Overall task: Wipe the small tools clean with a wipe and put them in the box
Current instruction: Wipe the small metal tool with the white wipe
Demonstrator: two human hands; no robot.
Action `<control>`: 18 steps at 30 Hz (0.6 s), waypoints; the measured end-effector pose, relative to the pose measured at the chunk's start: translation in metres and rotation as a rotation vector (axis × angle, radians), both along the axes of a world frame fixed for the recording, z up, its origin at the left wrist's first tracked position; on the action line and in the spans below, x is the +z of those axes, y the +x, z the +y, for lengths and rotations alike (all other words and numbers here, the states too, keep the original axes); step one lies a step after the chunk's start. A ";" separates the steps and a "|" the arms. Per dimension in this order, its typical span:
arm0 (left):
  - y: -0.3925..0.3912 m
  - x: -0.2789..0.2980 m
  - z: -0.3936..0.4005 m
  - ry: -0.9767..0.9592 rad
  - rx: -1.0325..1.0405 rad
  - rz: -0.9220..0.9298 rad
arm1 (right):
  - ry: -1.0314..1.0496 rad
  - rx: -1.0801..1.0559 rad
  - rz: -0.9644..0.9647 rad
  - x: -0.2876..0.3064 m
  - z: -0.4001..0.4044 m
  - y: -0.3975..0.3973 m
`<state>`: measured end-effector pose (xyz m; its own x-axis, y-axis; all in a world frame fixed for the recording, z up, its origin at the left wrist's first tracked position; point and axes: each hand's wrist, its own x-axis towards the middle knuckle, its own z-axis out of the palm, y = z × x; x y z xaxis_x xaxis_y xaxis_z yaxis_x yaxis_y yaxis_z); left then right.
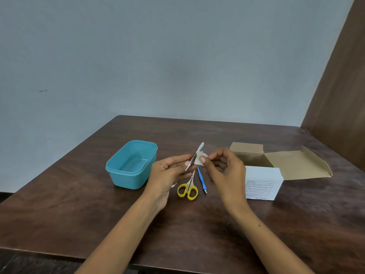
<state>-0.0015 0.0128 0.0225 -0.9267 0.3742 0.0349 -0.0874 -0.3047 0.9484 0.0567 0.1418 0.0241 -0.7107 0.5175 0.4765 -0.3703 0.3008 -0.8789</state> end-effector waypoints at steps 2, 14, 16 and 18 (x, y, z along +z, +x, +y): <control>0.000 0.000 0.000 -0.003 0.026 -0.003 | -0.081 0.079 -0.038 -0.001 -0.003 -0.001; 0.005 0.001 0.006 0.038 0.062 0.098 | -0.505 0.309 -0.140 0.004 -0.009 0.004; 0.005 0.001 0.006 0.052 0.073 0.100 | -0.598 0.347 -0.128 0.005 -0.009 0.003; 0.005 0.000 0.007 0.051 0.080 0.118 | -0.640 0.367 -0.126 0.005 -0.009 0.002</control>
<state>0.0033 0.0195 0.0228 -0.9419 0.2942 0.1620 0.0500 -0.3540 0.9339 0.0592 0.1331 0.0292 -0.9202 0.3858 0.0660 -0.2338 -0.4067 -0.8832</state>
